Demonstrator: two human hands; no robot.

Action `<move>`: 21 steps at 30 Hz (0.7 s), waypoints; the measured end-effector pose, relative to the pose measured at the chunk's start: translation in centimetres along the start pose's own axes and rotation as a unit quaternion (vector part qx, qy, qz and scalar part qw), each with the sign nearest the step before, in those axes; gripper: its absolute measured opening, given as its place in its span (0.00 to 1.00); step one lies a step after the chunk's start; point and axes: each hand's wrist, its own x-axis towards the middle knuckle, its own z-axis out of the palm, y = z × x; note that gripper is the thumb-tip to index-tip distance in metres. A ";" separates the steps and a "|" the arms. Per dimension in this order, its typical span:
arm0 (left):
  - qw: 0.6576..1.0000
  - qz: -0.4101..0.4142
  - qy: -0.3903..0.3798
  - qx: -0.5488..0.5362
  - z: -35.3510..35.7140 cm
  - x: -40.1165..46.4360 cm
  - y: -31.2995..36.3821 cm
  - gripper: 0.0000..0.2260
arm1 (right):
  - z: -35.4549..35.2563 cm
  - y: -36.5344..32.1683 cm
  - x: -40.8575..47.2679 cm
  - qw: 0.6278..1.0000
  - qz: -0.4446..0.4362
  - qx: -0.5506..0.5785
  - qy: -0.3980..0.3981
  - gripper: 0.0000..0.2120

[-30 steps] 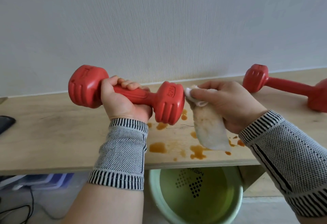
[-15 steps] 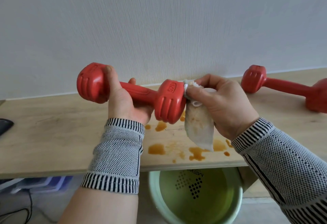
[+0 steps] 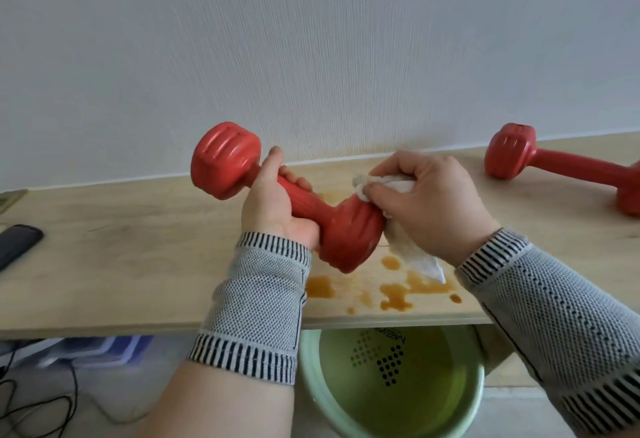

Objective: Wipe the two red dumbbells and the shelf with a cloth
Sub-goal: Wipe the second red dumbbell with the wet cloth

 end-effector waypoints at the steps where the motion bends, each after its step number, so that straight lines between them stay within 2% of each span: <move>1: 1.000 0.013 0.006 0.002 0.1 0.0 -0.2 0.15 | -0.1 0.4 0.2 1.000 0.027 0.013 -0.009 0.04; 3: 0.999 0.038 0.015 -0.011 0.4 -0.1 -0.2 0.15 | -0.2 0.6 0.3 0.997 0.058 0.047 -0.020 0.07; 5: 0.998 0.061 0.018 -0.013 0.7 -0.1 0.1 0.15 | -0.2 0.1 0.1 0.997 0.048 0.050 -0.022 0.06; 9: 0.994 0.098 0.054 0.015 0.7 0.0 0.3 0.16 | 0.5 -1.5 -1.1 0.998 -0.045 -0.036 -0.016 0.05; 12: 0.992 0.098 0.073 0.022 0.7 -0.3 0.5 0.15 | 1.4 -1.9 -1.9 0.992 -0.112 -0.057 -0.006 0.05; 17: 0.992 0.108 0.061 0.007 0.9 -0.9 0.1 0.15 | 0.2 -0.8 -0.2 0.998 -0.038 -0.043 0.012 0.05; 21: 0.989 0.121 0.082 0.032 0.9 -1.1 0.4 0.14 | 1.2 -1.5 -1.5 0.993 -0.100 -0.055 0.007 0.06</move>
